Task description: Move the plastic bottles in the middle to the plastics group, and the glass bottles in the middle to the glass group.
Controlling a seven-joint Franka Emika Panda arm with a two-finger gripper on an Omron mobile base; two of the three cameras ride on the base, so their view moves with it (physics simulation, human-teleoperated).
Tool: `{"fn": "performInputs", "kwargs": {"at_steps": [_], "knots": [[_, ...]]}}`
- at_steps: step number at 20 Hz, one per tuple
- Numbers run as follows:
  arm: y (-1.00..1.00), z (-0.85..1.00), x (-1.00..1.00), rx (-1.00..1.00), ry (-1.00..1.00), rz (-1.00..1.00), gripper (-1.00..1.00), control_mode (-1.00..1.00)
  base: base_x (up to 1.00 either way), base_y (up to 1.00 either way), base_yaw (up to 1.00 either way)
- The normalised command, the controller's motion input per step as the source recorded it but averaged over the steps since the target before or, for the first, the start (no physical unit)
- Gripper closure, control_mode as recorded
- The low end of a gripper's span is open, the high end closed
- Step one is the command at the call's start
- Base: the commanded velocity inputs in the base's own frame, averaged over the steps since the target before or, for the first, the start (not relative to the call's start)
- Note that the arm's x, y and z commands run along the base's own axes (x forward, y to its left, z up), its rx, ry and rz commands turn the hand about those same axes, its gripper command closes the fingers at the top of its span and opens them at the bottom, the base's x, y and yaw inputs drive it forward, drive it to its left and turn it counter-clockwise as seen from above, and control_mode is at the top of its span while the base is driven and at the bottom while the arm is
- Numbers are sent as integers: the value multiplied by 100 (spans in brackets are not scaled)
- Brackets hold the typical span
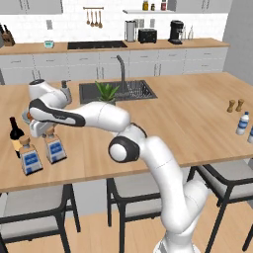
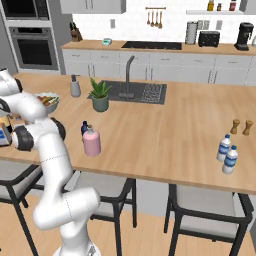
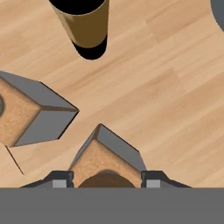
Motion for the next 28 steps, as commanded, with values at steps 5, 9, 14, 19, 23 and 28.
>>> {"fn": "performInputs", "kwargs": {"at_steps": [5, 9, 14, 19, 23, 28], "knots": [[-6, 3, 0, 4, -1, 0, 100, -100, 0, 0, 0], [-15, 0, 0, 2, 0, -2, -100, -100, 0, 0, 0], [-26, -23, 0, 0, 1, 0, -100, -100, 0, 0, 0], [-26, -19, 0, 1, 0, 0, -100, -100, 0, 0, 0], [-13, -4, 0, 0, 0, 0, -100, -100, 0, 0, 0], [23, 28, 0, 0, 0, 2, -100, -100, 0, 0, 0]]}}
